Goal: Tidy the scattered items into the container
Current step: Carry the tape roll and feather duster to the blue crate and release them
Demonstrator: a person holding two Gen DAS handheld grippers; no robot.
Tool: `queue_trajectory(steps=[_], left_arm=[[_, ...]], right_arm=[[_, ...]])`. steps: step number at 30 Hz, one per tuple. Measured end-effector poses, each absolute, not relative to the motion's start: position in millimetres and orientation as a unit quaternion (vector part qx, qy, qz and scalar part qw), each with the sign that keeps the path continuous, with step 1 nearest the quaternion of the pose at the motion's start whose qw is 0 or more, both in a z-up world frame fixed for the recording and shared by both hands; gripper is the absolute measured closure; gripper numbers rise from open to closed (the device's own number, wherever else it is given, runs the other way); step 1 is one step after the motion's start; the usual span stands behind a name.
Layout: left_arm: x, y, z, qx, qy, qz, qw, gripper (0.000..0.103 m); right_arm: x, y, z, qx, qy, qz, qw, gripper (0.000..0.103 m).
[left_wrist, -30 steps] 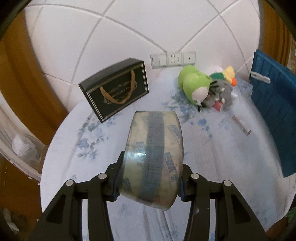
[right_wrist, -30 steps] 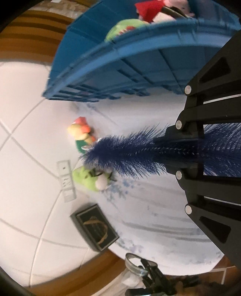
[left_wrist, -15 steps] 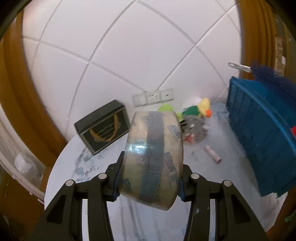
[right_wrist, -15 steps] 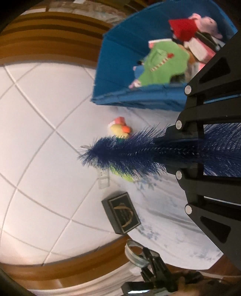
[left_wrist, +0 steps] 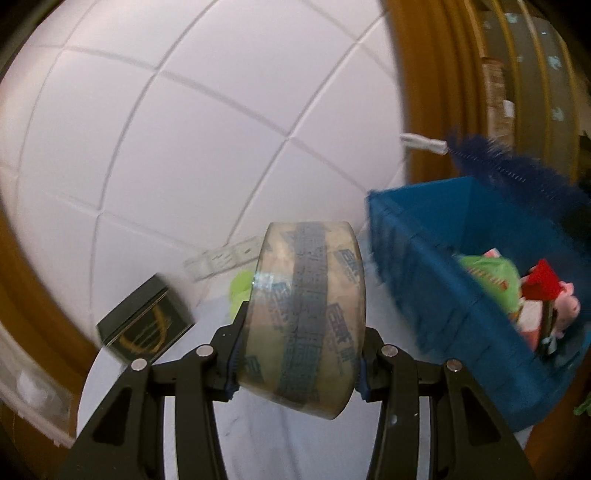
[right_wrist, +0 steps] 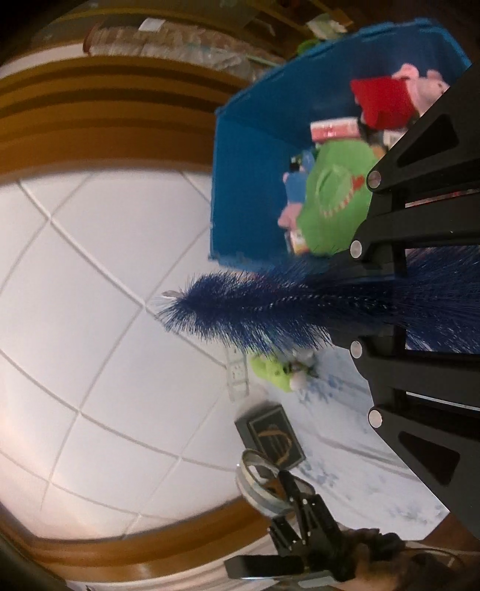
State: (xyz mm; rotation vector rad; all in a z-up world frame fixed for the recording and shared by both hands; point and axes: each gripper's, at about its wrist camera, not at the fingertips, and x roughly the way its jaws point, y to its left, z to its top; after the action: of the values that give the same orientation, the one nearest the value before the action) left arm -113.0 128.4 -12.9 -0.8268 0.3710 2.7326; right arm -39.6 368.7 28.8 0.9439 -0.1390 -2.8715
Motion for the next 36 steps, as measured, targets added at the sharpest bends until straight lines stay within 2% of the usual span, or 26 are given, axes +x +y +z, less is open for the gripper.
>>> queue_trajectory(steps=[14, 23, 24, 25, 26, 27, 29, 36], left_arm=[[-105.0, 312.9, 11.2, -0.262, 0.177, 0.911, 0.266, 0.058], [-110.3, 375.4, 3.6, -0.28, 0.191, 0.89, 0.306, 0.057], [-111.4, 382.5, 2.4, -0.283, 0.19, 0.888, 0.309, 0.046], [-112.7, 387.1, 1.0, -0.284, 0.19, 0.889, 0.306, 0.035], [-113.4, 387.6, 0.1, -0.283, 0.187, 0.891, 0.302, 0.019], [-114.2, 386.9, -1.3, -0.282, 0.185, 0.894, 0.297, 0.017], [-116.4, 383.8, -6.5, -0.283, 0.191, 0.897, 0.282, 0.017], [-127.8, 349.2, -11.2, -0.288, 0.182, 0.909, 0.242, 0.017]], right_arm=[[-27.4, 490.8, 11.8, 0.317, -0.082, -0.945, -0.024, 0.091], [-24.8, 541.2, -12.5, 0.325, -0.111, -0.938, -0.054, 0.089], [-26.6, 543.4, -14.9, 0.327, -0.107, -0.937, -0.057, 0.077], [-30.3, 543.9, -18.1, 0.336, -0.096, -0.935, -0.063, 0.048], [-33.2, 545.5, -19.8, 0.338, -0.093, -0.934, -0.064, 0.025], [-32.9, 546.9, -20.4, 0.332, -0.095, -0.936, -0.063, 0.002], [-33.1, 546.5, -21.3, 0.33, -0.087, -0.938, -0.066, 0.004], [-39.7, 532.3, -19.6, 0.333, -0.072, -0.938, -0.057, 0.001]])
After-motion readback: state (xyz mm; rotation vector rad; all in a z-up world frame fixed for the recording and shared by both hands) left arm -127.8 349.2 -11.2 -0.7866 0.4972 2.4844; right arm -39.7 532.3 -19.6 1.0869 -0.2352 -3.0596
